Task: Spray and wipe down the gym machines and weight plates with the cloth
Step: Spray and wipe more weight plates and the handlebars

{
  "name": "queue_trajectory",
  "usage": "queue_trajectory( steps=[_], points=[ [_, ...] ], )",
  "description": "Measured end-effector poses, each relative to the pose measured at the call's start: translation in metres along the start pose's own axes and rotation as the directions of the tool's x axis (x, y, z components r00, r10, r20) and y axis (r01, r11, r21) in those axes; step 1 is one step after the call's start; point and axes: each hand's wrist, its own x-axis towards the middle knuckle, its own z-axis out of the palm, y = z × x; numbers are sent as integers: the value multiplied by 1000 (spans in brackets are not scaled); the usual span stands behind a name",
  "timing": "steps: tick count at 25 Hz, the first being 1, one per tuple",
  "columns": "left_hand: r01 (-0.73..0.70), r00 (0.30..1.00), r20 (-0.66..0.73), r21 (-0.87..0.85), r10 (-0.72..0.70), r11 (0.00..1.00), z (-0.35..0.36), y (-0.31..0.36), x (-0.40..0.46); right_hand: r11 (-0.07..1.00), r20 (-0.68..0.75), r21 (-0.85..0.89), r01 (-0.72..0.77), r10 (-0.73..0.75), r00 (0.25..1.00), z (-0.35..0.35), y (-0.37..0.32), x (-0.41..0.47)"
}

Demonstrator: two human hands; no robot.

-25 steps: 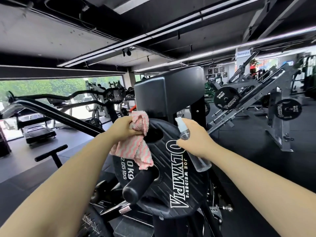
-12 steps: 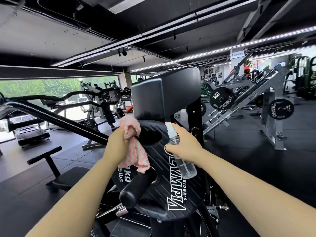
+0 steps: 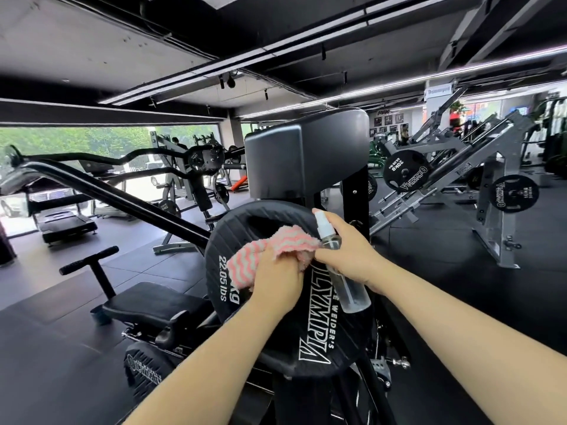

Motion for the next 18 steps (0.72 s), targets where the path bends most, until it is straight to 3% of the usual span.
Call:
queue_trajectory(
  steps=[2,6,7,9,10,12,13,15,18],
  points=[
    [-76,975,207,-54,85,996,-6,-17,-1,1000,-20,25,12,-11,1000,0,5,-5],
    [-140,809,554,-141,195,980,-30,-75,-10,995,-55,101,10,-5,998,3,17,-21],
    [-237,768,583,-127,266,963,-35,-91,-15,992,-44,122,-4,10,999,2,19,-26],
    [-256,781,573,-69,248,964,-45,-113,-28,988,-43,152,-32,39,998,0,23,-35],
    [-126,804,580,-47,130,991,-48,-122,-38,996,-88,83,-21,28,996,0,24,-40],
    [286,812,545,-60,-209,956,-54,-138,-58,965,-221,-258,55,-114,968,3,26,-48],
    [466,799,486,-129,-354,875,-58,-140,-63,925,-228,-363,114,-207,951,7,23,-50],
    [700,710,424,-340,-563,628,-65,-127,-62,928,-95,-321,191,-232,968,18,13,-53],
    [807,503,533,-571,-680,150,-70,-105,-54,987,144,-144,68,-47,988,40,8,-51]
  ],
)
